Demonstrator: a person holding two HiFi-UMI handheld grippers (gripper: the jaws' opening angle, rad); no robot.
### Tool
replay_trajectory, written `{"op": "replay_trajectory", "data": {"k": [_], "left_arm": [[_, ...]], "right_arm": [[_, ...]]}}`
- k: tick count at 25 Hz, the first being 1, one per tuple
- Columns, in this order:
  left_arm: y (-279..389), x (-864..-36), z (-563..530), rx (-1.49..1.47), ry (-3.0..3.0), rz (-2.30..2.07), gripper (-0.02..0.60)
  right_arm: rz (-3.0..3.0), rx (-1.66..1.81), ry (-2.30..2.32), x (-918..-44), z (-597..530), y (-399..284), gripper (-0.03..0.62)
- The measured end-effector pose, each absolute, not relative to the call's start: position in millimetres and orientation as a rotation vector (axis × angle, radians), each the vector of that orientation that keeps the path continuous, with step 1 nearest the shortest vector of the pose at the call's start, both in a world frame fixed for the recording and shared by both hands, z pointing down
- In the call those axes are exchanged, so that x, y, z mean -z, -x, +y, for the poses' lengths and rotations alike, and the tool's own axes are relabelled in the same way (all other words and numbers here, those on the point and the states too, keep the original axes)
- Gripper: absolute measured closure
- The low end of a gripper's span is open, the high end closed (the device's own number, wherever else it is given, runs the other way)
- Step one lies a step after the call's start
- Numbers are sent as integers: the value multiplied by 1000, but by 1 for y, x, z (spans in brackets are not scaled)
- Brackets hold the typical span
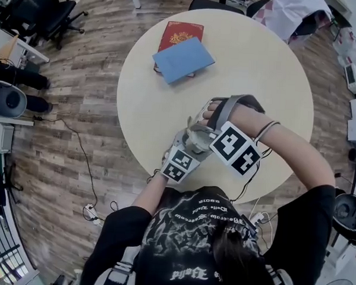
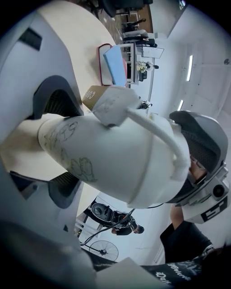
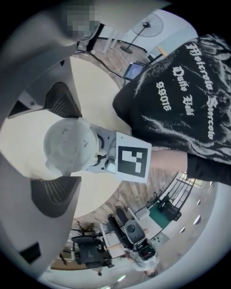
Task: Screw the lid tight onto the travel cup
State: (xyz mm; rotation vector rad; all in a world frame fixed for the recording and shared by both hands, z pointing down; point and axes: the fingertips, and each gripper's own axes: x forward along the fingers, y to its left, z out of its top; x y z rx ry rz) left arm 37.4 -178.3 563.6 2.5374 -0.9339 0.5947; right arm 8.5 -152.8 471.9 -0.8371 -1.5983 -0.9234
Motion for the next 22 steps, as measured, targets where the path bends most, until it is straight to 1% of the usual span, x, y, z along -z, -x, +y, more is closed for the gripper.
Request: {"op": "replay_trajectory", "data": {"k": [3, 7, 15, 19, 22], "left_arm": [[-38, -565, -178, -586, -2536, -938, 189], [-37, -564, -178, -577, -2536, -948, 189], [-39, -565, -178, -591, -2564, -920, 187], [-42, -564, -177, -610, -2594, -877, 188], [-40, -564, -176, -630, -2614, -810, 189]], "right_arm": [[-1688, 768, 755, -472, -153, -5, 186], [-1752, 690, 662, -470, -155, -2, 186], [-1804, 669, 527, -472, -155, -4, 181], [-1837, 667, 539, -470, -156, -9, 184], [-1813, 744, 586, -468, -155, -8, 184]]}}
